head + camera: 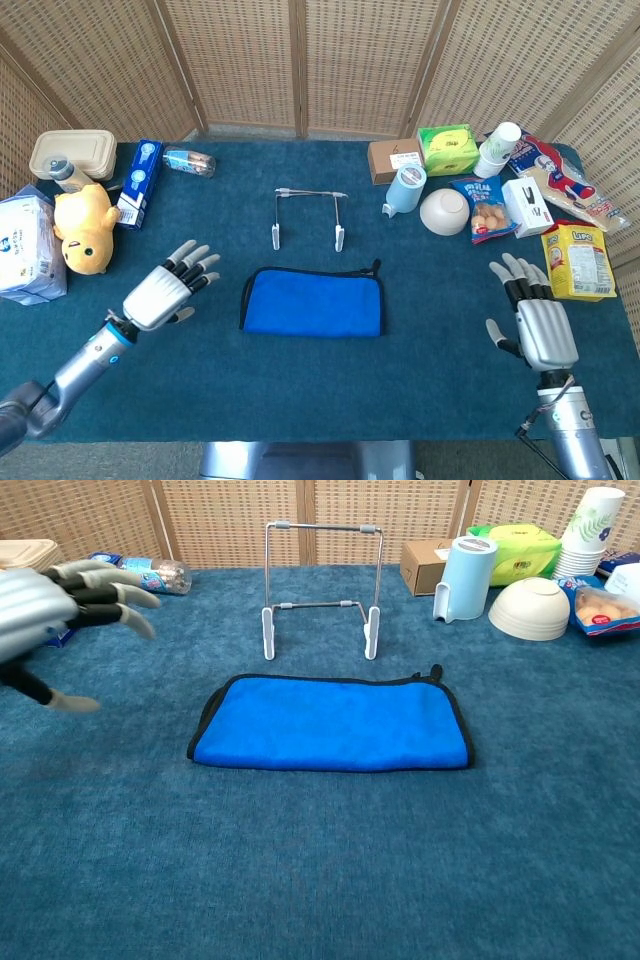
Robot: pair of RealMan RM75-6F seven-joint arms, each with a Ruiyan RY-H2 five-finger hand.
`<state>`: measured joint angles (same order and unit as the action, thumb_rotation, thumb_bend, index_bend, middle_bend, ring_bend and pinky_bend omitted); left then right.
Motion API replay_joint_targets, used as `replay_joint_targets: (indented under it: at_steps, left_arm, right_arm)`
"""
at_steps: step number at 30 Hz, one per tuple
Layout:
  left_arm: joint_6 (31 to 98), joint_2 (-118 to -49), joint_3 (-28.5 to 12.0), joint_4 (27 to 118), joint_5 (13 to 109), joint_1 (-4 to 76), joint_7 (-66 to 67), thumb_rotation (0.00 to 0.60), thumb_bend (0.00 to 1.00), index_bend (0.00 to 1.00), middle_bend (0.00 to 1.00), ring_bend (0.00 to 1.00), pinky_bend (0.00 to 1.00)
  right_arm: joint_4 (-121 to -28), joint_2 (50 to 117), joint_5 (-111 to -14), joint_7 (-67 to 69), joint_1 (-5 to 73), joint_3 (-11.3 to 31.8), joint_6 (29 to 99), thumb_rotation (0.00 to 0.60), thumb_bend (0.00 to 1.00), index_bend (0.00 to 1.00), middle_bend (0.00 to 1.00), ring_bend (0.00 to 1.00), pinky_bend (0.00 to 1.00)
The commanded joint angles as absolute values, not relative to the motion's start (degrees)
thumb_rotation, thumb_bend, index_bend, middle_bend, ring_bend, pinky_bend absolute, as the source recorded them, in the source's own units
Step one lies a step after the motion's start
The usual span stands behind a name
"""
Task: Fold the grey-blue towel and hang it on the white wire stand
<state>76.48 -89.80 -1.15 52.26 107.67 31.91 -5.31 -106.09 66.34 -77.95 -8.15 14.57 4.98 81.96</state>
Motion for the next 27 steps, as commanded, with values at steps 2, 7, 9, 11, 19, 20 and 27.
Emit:
replay_joint_targets:
  at_steps: [2, 7, 9, 11, 19, 20, 27]
  left_arm:
    - [75.0, -94.5, -0.6, 47.1, 108.0, 34.8, -7.2, 0.600, 0.24, 0.24, 0.14, 0.00, 0.00]
    - [74.6, -98.8, 0.1, 41.7, 108.4, 37.1, -8.2, 0.600, 0.24, 0.24, 0.14, 0.00, 0.00]
    - [74.5, -100.3, 0.4, 39.4, 108.5, 38.0, -8.6, 0.600, 0.24, 0.24, 0.14, 0.00, 0.00]
    - [74.4, -101.8, 0.6, 37.5, 108.4, 38.8, -9.3, 0.600, 0.24, 0.24, 0.14, 0.00, 0.00]
    - [73.9, -106.9, 1.7, 30.3, 107.7, 41.3, -11.9, 0.600, 0.24, 0.24, 0.14, 0.00, 0.00]
    - [73.9, -107.2, 1.8, 29.7, 107.6, 41.4, -12.1, 0.600, 0.24, 0.24, 0.14, 0.00, 0.00]
    - [74.0, -109.5, 2.9, 25.8, 106.9, 42.6, -13.6, 0.600, 0.24, 0.25, 0.14, 0.00, 0.00]
  right_arm:
    - [-106.5, 65.7, -77.7, -8.0, 13.8, 5.1, 82.5, 0.600, 0.32, 0.10, 0.05, 0.00, 0.02]
    - [-107.1, 64.7, -77.3, -8.1, 12.8, 5.3, 83.3, 0.600, 0.33, 0.10, 0.05, 0.00, 0.02]
    - [-107.3, 64.4, -77.1, -8.0, 12.4, 5.5, 83.8, 0.600, 0.33, 0.10, 0.05, 0.00, 0.02]
    - [-107.4, 64.2, -77.0, -7.8, 12.0, 5.6, 84.1, 0.600, 0.32, 0.10, 0.05, 0.00, 0.02]
    - [-107.7, 63.5, -76.6, -7.8, 10.9, 6.0, 84.8, 0.600, 0.32, 0.10, 0.05, 0.00, 0.02]
    - [-107.7, 63.5, -76.6, -7.8, 10.8, 6.0, 84.8, 0.600, 0.32, 0.09, 0.05, 0.00, 0.02]
    - [-108.1, 63.0, -76.7, -7.5, 9.8, 6.4, 85.7, 0.600, 0.33, 0.10, 0.05, 0.00, 0.02]
